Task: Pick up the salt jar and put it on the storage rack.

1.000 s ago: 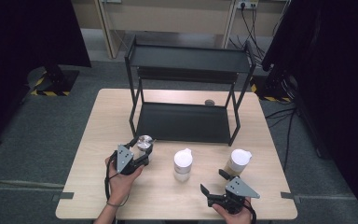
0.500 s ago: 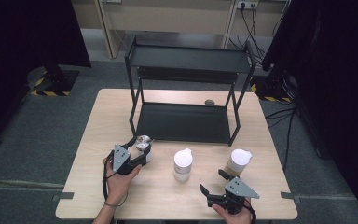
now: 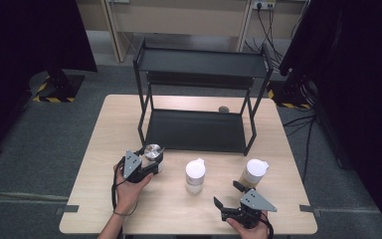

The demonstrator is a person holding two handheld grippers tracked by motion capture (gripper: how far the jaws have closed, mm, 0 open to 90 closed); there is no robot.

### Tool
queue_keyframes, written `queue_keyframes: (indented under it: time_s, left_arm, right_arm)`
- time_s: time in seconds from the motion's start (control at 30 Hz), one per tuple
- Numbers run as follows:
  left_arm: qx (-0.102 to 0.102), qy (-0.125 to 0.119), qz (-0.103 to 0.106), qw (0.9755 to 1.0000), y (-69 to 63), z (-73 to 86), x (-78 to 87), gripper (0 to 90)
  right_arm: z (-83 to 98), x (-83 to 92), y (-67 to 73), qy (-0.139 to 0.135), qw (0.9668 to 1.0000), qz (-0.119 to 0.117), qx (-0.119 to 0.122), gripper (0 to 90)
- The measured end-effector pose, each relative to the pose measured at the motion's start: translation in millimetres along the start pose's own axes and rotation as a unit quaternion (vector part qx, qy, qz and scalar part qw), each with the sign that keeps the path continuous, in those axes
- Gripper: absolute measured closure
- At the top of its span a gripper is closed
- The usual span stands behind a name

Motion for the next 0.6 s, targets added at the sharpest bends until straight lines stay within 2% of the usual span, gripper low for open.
queue_keyframes:
  time_s: [0.23,0.6]
  left_arm:
    - [0.003,-0.003,-0.009,1.0,0.7,-2.8,1.8,34.9]
    - [0.0,-0.017,-0.017,0.9997,0.3,-21.7,-2.0,35.0]
  right_arm:
    - [0.0,0.0,-0.1,0.001,1.0,-0.001,0.0,8.7]
    - [0.2,0.3,-0.4,0.0,1.0,-0.001,-0.001,8.7]
Point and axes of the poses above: each handheld gripper's, and its own axes: x roughly backward along the jaws, z roughly out of its underside, y roughly to its left, the point moved 1 cm from there along -x, roughly forward along the jaws, and after that the axes turned 7 degrees about x, right-handed, at the moved point
